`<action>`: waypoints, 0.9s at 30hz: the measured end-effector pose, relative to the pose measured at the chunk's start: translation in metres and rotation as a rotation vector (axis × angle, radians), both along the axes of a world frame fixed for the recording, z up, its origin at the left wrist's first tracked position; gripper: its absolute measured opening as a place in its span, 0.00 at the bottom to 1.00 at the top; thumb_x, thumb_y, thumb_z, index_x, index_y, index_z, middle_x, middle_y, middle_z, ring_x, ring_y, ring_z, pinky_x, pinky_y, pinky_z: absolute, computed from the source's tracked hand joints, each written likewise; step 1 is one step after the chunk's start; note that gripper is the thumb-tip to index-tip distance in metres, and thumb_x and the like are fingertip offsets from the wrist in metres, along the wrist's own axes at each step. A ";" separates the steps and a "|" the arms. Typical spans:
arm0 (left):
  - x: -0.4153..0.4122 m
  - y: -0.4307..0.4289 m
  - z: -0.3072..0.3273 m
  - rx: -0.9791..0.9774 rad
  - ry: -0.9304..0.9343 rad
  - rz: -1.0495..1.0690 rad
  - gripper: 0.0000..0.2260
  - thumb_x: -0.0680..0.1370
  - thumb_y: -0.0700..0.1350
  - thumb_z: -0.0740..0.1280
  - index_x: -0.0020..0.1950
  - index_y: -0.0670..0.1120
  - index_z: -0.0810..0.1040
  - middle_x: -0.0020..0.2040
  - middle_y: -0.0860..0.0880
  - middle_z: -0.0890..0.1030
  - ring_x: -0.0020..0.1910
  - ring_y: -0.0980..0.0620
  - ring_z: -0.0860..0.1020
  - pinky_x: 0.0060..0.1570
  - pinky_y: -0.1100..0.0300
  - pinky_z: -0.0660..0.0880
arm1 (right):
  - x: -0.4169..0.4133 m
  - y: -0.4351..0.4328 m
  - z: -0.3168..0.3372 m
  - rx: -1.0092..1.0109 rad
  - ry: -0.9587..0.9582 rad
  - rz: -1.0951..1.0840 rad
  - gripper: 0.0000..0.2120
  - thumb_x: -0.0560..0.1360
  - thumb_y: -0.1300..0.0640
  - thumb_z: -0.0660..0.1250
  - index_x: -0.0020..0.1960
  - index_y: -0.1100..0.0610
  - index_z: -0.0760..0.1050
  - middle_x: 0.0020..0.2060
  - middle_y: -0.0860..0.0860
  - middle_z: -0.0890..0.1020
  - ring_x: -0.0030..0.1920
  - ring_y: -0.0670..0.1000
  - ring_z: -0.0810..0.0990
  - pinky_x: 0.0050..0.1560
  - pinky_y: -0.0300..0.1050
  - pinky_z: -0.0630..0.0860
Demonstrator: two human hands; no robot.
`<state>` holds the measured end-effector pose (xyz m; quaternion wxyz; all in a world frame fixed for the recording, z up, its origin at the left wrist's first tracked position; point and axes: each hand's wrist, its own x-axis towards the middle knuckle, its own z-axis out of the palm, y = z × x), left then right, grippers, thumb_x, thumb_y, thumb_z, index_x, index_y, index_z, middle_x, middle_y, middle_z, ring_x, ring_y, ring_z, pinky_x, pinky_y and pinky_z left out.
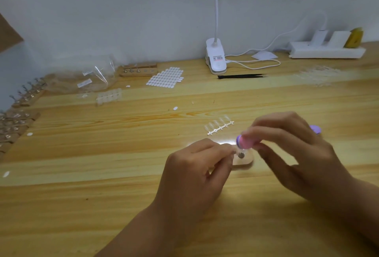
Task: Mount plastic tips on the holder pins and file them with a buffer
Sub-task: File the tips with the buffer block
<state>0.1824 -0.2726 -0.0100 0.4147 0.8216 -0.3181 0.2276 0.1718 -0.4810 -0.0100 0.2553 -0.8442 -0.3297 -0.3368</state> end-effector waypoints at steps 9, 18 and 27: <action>0.001 0.001 0.000 0.007 0.004 -0.006 0.05 0.76 0.39 0.70 0.48 0.46 0.86 0.41 0.54 0.82 0.37 0.58 0.77 0.35 0.58 0.76 | -0.003 0.007 -0.001 -0.043 -0.005 0.031 0.11 0.76 0.70 0.68 0.57 0.65 0.82 0.51 0.56 0.81 0.52 0.54 0.80 0.56 0.44 0.75; 0.001 0.001 0.002 -0.047 0.061 -0.012 0.05 0.75 0.40 0.72 0.47 0.48 0.86 0.38 0.54 0.82 0.35 0.55 0.78 0.33 0.59 0.75 | -0.005 0.007 -0.001 -0.055 -0.010 0.033 0.12 0.75 0.70 0.69 0.57 0.66 0.82 0.50 0.57 0.82 0.51 0.55 0.80 0.56 0.43 0.74; 0.001 0.001 0.002 -0.065 0.090 -0.025 0.05 0.74 0.39 0.73 0.46 0.48 0.86 0.37 0.56 0.82 0.35 0.58 0.78 0.34 0.64 0.74 | -0.005 0.006 0.000 -0.066 0.003 0.032 0.12 0.74 0.71 0.69 0.57 0.66 0.82 0.51 0.57 0.82 0.52 0.55 0.80 0.56 0.44 0.74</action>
